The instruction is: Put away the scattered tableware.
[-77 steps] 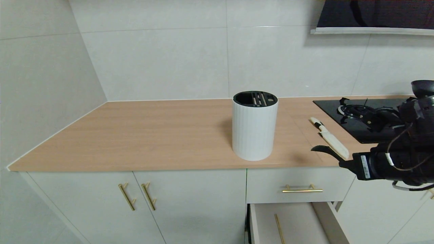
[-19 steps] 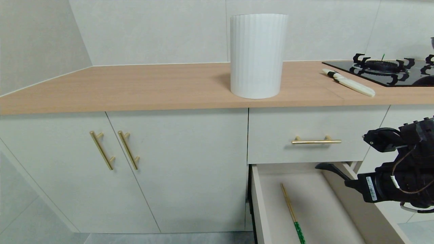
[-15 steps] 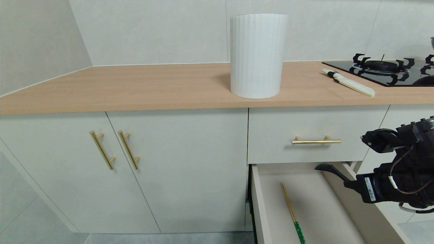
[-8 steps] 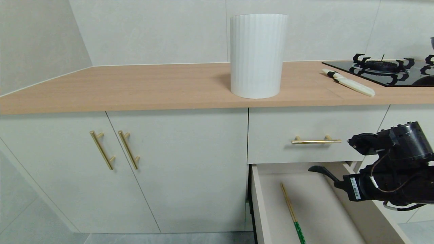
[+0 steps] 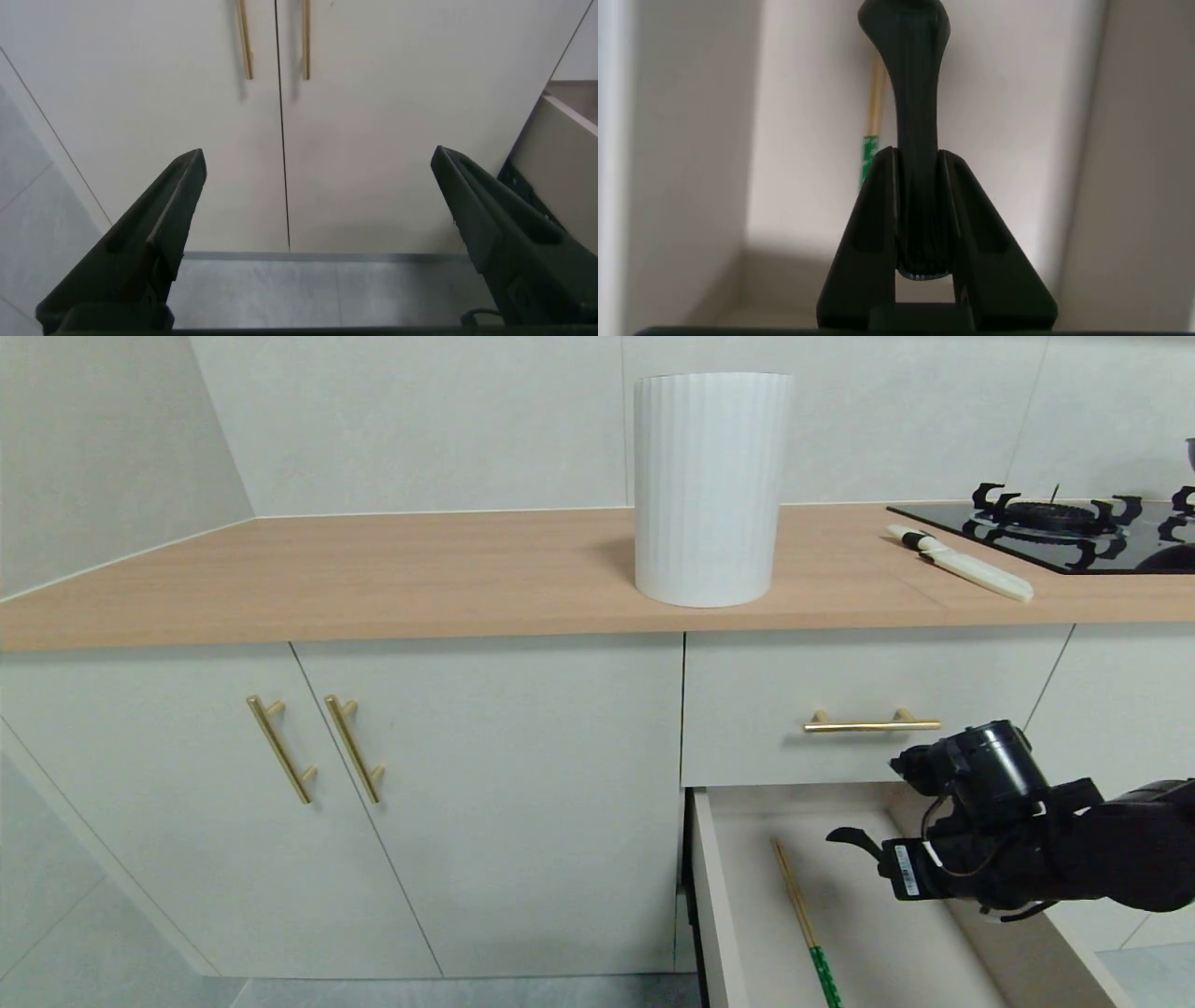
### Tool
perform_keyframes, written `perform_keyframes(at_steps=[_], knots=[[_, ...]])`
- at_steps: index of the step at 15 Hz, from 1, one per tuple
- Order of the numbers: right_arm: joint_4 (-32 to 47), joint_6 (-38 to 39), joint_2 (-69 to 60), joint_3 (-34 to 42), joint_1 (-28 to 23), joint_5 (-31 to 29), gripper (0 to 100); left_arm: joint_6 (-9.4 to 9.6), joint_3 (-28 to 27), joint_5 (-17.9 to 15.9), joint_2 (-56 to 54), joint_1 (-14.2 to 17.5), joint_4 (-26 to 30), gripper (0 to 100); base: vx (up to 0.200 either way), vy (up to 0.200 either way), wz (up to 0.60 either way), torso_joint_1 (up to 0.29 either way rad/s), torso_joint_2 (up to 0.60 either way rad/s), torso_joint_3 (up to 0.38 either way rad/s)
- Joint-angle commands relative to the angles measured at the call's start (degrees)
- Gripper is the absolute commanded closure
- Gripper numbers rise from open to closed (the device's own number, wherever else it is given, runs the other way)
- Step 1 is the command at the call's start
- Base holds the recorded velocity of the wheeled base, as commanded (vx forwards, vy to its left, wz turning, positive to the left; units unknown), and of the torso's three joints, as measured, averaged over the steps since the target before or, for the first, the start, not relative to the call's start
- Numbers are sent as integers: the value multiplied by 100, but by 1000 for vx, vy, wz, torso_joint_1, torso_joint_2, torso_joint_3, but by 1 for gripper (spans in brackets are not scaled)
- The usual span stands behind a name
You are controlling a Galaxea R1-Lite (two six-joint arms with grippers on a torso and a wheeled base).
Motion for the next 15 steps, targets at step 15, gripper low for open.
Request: perform_keyframes(at_steps=[15], knots=[[-962, 82, 2156, 109, -263, -338, 100, -2, 0, 4, 1, 0, -2, 0, 0, 0, 0, 0, 0, 0]])
